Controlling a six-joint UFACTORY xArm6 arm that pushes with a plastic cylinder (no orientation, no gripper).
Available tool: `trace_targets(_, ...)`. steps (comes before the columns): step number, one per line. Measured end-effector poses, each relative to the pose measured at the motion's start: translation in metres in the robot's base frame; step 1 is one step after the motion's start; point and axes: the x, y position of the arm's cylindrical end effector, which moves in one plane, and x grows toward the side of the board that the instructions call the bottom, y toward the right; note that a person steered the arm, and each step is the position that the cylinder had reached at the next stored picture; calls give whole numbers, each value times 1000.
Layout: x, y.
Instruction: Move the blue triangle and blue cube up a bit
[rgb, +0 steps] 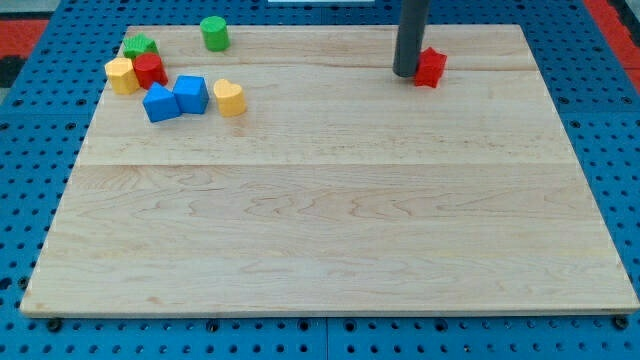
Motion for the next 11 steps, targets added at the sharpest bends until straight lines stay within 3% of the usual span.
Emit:
trace_targets(1,20,4)
trace_targets(2,-12,9)
trace_targets(3,-16,9)
trace_targets(5,102,-99)
trace_targets(7,153,-276)
trace_targets(9,125,-410)
trace_targets(10,103,-419)
trace_targets(11,89,-359)
